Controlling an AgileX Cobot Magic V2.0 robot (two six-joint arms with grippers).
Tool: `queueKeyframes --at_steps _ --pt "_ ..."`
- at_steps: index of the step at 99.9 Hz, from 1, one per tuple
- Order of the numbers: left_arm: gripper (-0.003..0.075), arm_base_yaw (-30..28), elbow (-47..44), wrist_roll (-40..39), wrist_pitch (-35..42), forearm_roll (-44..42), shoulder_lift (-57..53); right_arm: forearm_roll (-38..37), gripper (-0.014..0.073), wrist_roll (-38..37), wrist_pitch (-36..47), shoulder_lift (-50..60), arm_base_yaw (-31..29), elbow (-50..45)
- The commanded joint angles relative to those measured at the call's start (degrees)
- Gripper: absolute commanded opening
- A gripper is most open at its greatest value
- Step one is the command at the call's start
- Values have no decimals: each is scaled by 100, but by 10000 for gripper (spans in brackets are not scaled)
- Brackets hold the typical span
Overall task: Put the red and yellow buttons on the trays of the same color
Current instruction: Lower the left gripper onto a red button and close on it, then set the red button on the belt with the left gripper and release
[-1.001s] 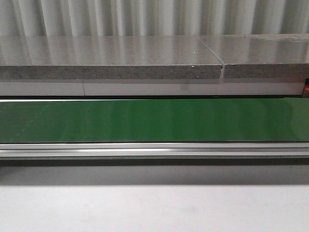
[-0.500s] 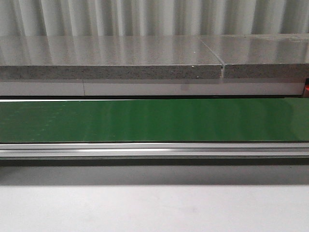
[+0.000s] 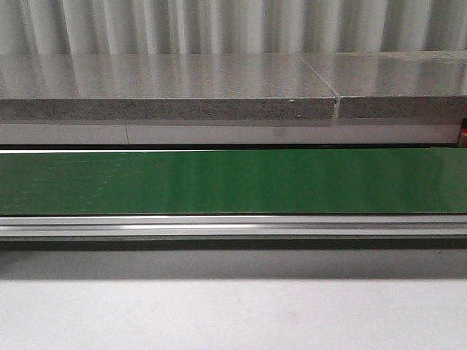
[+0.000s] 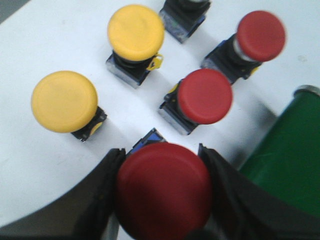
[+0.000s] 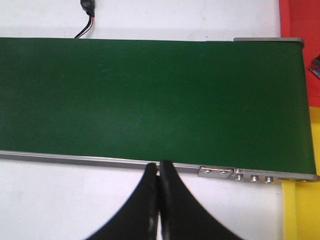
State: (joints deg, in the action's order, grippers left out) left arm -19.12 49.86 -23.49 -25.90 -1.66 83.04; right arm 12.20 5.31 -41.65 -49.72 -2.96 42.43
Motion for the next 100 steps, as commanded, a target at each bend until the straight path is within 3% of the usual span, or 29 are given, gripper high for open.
queueKeyframes --at_steps 1,21,49,100 --pt "-14 176 158 62 157 44 -551 29 -67 59 313 71 5 153" --pt "-14 733 158 334 80 44 -1043 29 -67 59 313 71 5 153" --pt "-14 1465 696 806 -533 47 -730 29 -67 59 313 71 5 153" --pt "-1 1591 934 820 -700 109 172 29 -67 59 313 71 5 153"
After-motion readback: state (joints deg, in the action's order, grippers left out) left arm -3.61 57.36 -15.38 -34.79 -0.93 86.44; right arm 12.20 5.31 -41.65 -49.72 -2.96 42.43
